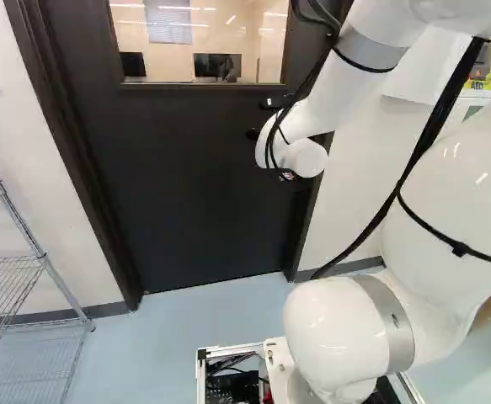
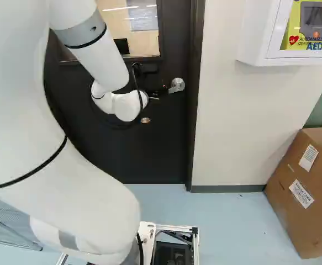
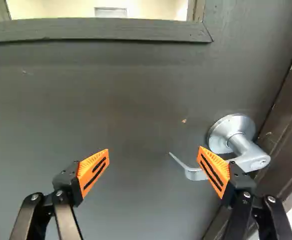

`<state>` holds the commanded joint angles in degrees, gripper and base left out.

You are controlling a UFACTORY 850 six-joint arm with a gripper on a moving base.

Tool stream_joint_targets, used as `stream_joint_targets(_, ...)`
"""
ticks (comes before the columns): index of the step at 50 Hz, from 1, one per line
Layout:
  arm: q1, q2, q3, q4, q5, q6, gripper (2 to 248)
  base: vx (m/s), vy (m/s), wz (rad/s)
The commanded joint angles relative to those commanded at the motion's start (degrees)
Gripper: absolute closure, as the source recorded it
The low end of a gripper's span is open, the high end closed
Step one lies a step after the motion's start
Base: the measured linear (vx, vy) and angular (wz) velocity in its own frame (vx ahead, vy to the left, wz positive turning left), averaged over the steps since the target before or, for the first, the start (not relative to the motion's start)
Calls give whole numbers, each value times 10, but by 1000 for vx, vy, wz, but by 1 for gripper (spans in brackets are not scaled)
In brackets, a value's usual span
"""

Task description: Open the door and move inside

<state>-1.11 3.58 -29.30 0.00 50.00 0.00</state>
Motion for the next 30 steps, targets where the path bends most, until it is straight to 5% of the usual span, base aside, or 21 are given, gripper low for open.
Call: stream_joint_targets(30,0,-35,6,0,0,0,3,0,0,0)
